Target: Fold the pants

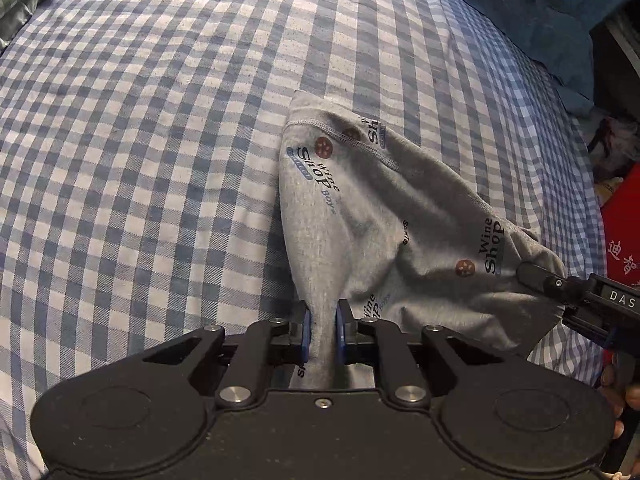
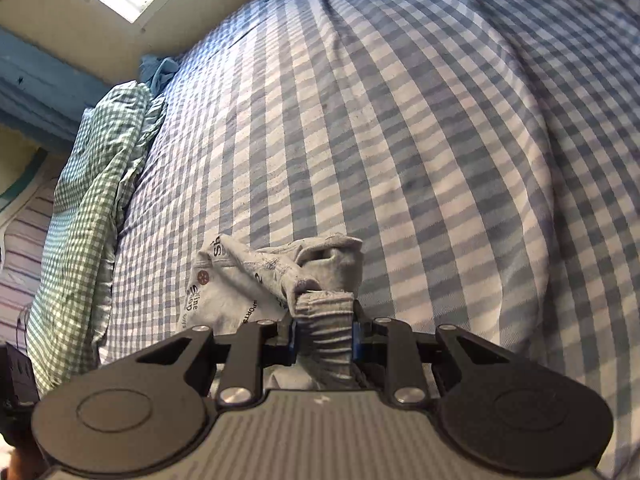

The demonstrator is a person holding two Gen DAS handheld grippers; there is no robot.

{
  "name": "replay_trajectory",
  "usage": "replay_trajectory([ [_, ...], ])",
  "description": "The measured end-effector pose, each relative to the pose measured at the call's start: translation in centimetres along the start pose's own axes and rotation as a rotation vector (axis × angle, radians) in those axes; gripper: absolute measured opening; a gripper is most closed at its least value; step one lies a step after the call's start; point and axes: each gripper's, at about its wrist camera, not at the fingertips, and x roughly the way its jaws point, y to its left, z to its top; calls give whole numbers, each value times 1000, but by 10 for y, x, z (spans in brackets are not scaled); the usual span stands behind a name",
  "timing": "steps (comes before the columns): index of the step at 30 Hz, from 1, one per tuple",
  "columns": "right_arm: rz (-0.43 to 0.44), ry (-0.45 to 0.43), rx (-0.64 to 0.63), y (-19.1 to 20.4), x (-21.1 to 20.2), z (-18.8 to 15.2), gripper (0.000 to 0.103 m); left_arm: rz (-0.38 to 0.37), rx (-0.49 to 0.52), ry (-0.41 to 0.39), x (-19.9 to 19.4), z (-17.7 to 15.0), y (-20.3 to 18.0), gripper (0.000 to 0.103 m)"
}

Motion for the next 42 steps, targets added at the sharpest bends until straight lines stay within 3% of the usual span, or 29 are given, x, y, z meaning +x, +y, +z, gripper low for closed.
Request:
replay_trajectory([
  [6,-39,-4,-70,41,9,-11,26,-24,10,-18,-17,8,24,13],
  [11,4,0,-96,80,22,-12,26,-26,-6,-62,-36,19,51,13],
  [22,52,32,-297,187,78,20,26,42,-109,-192,-76,39,127,13],
  [27,8,84,-418,228,118,21,26,70,-176,-193,-72,36,163,13],
  [31,-90,110,-521,245,144,9,28,68,-227,-173,-65,28,183,14],
  [35,-153,98,-535,245,146,7,50,82,-245,-165,-65,19,190,23],
  [38,-166,75,-547,243,136,7,59,86,-253,-184,-70,12,192,30],
  [42,-174,17,-565,242,115,7,76,109,-257,-213,-83,1,192,50],
])
